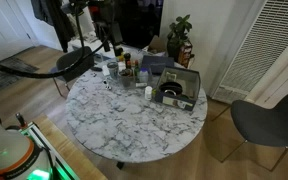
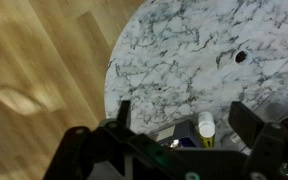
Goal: Pour the contents in the measuring cup into the cup
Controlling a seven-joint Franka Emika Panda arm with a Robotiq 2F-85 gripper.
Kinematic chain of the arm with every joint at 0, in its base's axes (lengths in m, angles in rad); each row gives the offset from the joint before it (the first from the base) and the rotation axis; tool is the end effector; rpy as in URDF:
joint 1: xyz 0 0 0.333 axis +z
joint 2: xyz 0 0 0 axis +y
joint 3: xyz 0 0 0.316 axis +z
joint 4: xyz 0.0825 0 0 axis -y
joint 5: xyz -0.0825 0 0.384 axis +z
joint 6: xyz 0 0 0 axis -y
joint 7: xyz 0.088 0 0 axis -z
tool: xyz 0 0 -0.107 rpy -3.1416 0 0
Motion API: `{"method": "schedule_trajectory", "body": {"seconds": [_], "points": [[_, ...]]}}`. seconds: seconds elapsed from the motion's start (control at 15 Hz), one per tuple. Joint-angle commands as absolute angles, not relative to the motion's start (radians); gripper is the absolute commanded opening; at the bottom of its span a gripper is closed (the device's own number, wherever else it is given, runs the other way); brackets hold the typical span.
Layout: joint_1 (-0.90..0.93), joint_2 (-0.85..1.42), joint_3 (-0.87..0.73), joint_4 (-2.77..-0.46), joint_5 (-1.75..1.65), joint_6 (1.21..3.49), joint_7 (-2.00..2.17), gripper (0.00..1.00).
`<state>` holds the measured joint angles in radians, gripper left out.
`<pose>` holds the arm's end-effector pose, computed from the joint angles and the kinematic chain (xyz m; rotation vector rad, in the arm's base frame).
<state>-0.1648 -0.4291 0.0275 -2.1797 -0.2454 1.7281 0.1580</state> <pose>0.4153 -0.0784 0.5611 2.8642 -0.3694 -0.0297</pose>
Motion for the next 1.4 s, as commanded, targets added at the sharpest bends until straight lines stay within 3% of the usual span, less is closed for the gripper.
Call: {"method": "schedule_trajectory", "body": {"seconds": [0.0,0.87,1.33], "points": [[-0.140,-0.428,0.008,-2.177,-0.253,1.724,0.165,1.00],[-0.140,-0.428,0.008,-2.177,-0.253,1.724,0.165,1.00],[-0.117,-0.278,0.015,-2.222,-0.119,1.741,0.312,1.00]]}}
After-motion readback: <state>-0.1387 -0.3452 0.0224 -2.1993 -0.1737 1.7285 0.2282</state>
